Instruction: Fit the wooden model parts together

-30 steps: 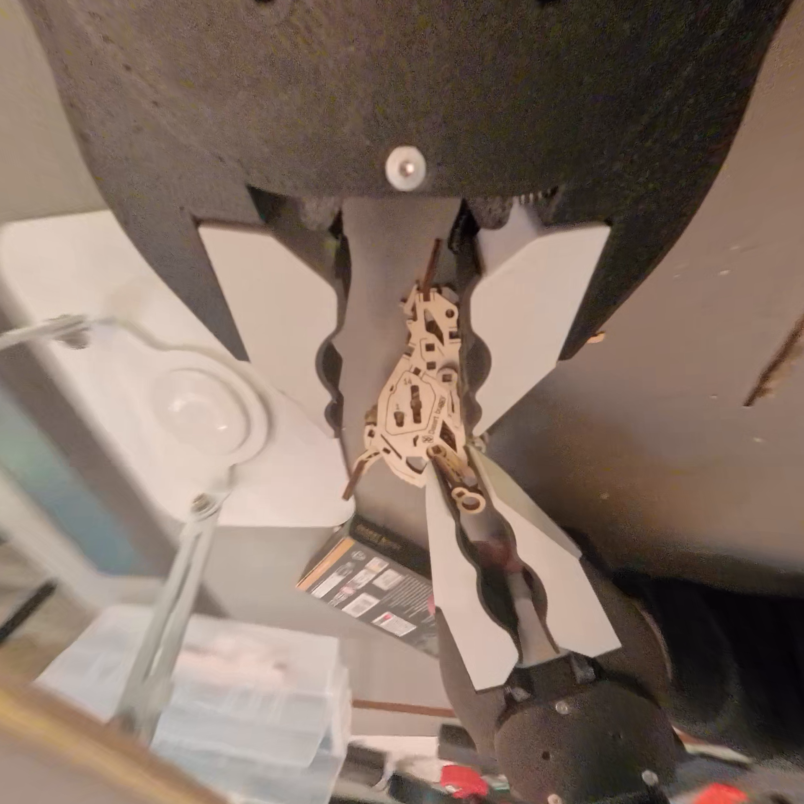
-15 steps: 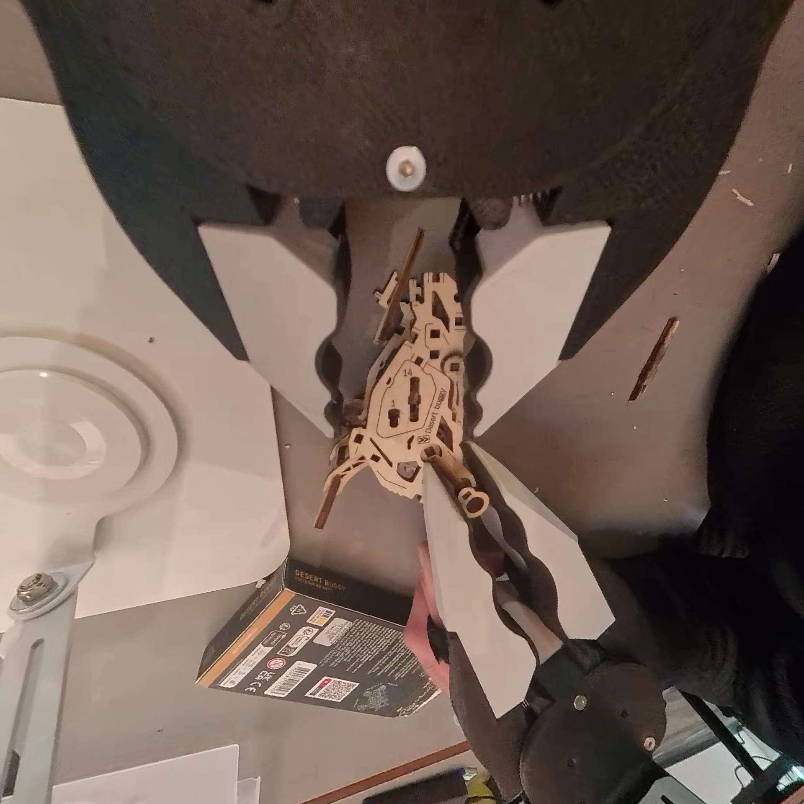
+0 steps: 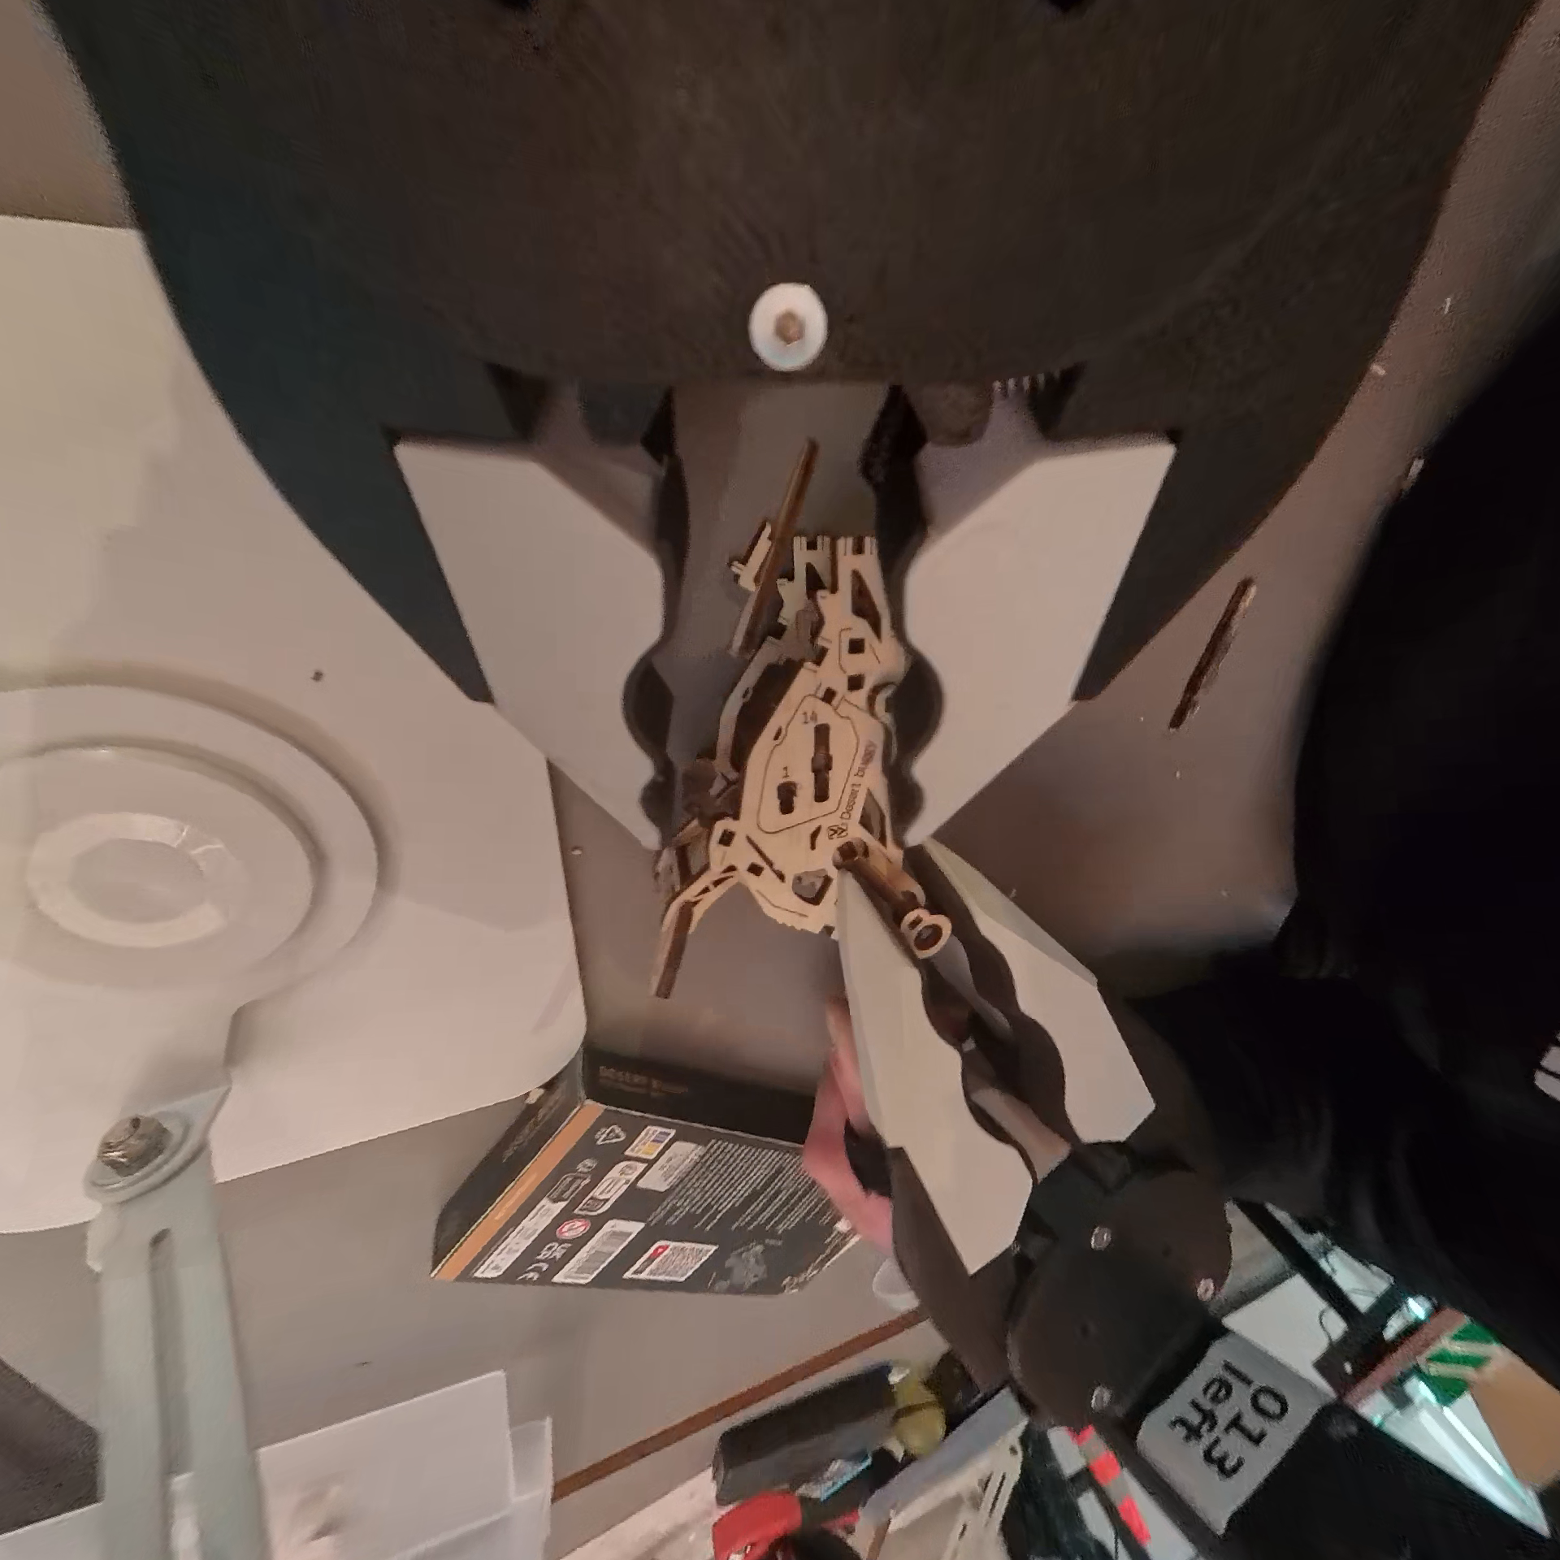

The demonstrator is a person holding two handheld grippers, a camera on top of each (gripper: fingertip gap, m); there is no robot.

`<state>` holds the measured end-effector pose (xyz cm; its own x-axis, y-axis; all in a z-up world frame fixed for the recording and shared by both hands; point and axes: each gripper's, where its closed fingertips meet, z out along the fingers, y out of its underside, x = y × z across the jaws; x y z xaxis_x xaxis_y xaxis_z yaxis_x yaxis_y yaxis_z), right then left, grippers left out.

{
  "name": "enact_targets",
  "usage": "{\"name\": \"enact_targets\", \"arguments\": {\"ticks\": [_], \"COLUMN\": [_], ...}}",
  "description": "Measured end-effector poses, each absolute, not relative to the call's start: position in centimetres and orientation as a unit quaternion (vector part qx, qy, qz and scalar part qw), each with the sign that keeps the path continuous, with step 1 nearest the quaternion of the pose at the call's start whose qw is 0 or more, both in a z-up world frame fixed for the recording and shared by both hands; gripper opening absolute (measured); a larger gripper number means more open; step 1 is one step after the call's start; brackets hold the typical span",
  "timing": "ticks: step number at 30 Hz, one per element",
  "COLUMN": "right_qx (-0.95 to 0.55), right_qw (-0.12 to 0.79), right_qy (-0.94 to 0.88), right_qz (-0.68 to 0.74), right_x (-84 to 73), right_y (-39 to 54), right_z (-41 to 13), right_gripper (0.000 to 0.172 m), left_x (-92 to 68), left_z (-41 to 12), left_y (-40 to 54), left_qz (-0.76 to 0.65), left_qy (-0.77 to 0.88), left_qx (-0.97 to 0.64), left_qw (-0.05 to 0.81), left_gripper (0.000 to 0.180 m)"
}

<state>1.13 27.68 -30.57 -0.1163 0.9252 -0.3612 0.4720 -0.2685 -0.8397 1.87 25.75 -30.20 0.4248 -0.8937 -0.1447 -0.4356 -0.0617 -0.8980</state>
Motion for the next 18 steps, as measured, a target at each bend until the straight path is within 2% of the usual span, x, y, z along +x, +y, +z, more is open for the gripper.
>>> {"name": "enact_targets", "arguments": {"ticks": [2,4,9,13,18], "right_qx": [-0.623,-0.626,-0.637,-0.643,-0.649], "right_qw": [0.227,0.223,0.23,0.24,0.26], "right_qy": [-0.559,-0.561,-0.541,-0.529,-0.523], "right_qz": [0.497,0.493,0.498,0.499,0.487], "right_x": [1.1,1.1,1.0,0.8,0.6], "right_y": [27.6,27.6,28.3,28.8,29.3], "right_z": [-30.5,-30.8,-30.5,-30.3,-30.3], "right_gripper": [0.035,0.038,0.031,0.012,0.0], "left_x": [1.9,1.9,1.9,1.9,1.9], "left_z": [-30.2,-30.2,-30.2,-30.2,-30.2], "left_y": [25.8,25.8,25.8,25.8,25.7], "left_qz": [-0.235,-0.235,-0.236,-0.236,-0.237], "left_qy": [0.482,0.481,0.48,0.479,0.477], "left_qx": [-0.689,-0.691,-0.691,-0.692,-0.693], "left_qw": [0.487,0.487,0.486,0.486,0.485], "left_gripper": [0.012,0.012,0.012,0.011,0.012]}}
